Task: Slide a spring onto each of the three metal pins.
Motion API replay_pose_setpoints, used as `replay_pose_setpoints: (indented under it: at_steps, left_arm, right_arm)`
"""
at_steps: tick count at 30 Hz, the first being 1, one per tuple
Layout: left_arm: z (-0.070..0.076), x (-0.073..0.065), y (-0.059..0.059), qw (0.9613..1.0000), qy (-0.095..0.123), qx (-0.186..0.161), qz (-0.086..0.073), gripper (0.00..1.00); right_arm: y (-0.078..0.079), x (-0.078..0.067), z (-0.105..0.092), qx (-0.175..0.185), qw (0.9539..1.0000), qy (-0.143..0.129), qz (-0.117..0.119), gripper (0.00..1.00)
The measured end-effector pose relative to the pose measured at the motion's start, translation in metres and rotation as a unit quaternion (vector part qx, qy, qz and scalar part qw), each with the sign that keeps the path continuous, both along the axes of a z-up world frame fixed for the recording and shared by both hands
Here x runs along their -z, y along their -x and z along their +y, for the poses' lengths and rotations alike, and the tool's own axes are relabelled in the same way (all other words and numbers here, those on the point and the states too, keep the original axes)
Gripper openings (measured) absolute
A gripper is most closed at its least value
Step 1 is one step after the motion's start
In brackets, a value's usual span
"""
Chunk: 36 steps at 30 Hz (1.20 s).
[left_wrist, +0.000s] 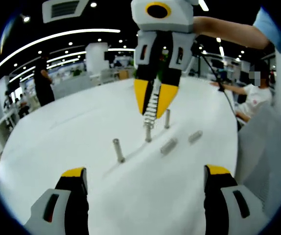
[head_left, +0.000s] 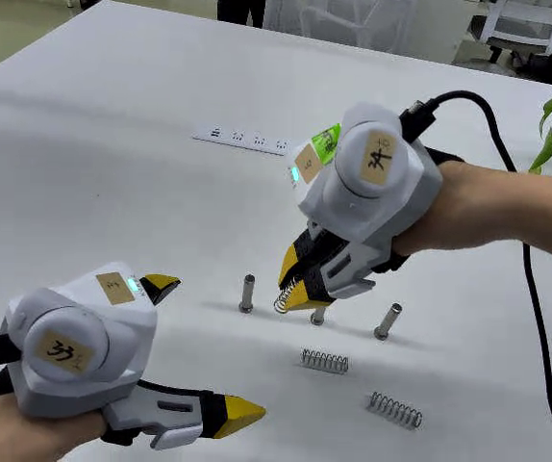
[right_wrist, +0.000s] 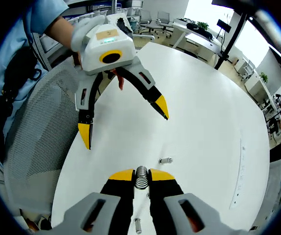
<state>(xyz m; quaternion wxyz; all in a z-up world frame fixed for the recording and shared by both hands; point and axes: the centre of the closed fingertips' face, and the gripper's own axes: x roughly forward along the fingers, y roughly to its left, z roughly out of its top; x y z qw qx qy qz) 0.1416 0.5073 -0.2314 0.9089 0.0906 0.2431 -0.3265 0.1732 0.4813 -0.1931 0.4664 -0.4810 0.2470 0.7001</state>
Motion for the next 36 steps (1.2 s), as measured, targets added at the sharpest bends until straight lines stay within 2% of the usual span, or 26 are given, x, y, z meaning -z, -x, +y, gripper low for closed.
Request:
replay_pose_setpoints:
  at_steps: [3,12,15,24,36]
  left_arm:
    - [0.003,0.003,-0.001,1.0000,-0.005,-0.003,0.002,1.00]
    - [0.003,0.005,-0.001,1.0000,0.001,-0.007,0.007,1.00]
    - [0.004,0.006,0.001,0.9999,0.003,-0.007,0.010,1.00]
    - [0.005,0.010,0.004,0.9998,0.008,-0.011,0.015,1.00]
    - [0.009,0.014,0.005,0.9995,0.015,-0.019,0.020,1.00]
  right_arm:
    - [-0.008,0.003,0.004,-0.011,0.9998,0.014,-0.010,0.12]
    - [-0.021,0.006,0.023,-0.026,0.9989,0.032,-0.021,0.12]
    - [-0.032,0.010,0.030,-0.027,0.9983,0.043,-0.027,0.12]
    - [-0.036,0.020,0.030,-0.041,0.9956,0.076,-0.038,0.12]
    - [-0.035,0.025,0.035,-0.050,0.9948,0.080,-0.038,0.12]
